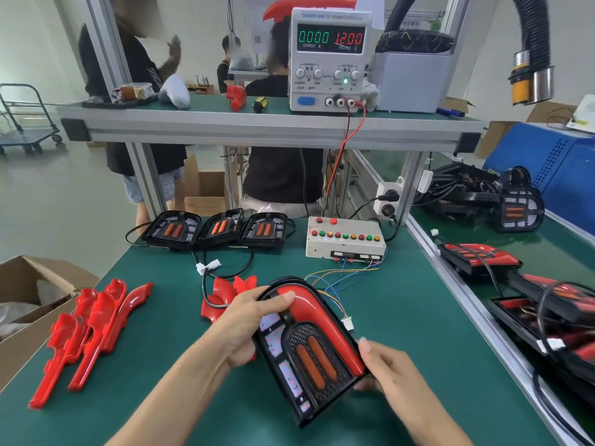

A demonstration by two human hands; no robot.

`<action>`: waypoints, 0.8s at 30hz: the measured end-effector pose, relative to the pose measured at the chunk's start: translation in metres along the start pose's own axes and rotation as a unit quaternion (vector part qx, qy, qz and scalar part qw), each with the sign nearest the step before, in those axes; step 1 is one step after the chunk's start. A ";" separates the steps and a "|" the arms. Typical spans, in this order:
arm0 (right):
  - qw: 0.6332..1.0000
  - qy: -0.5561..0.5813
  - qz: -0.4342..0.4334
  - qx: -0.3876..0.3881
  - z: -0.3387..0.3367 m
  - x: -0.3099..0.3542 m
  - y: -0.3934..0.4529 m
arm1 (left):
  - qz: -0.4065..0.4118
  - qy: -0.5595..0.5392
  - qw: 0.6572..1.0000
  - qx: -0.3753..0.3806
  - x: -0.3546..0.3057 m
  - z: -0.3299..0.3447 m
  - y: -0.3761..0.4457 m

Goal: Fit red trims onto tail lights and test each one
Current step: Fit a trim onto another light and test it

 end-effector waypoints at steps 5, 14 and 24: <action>0.997 0.074 0.004 -0.025 0.000 -0.004 -0.013 | -0.013 -0.003 1.000 0.009 0.000 0.003 0.000; 0.993 0.003 -0.028 -0.116 0.001 -0.017 -0.021 | 0.012 0.029 1.000 0.001 0.003 0.003 -0.004; 0.990 -0.115 -0.022 -0.076 0.010 -0.012 -0.021 | 0.056 0.132 0.990 -0.004 0.010 0.003 -0.006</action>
Point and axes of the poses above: each hand's wrist, its own y-axis towards the middle knuckle, its own z-axis out of the palm, x = y × z, the point moved 6 cm from there along y, towards the middle knuckle, and after that the axes turned 8 degrees about y, right-handed, at the moved point
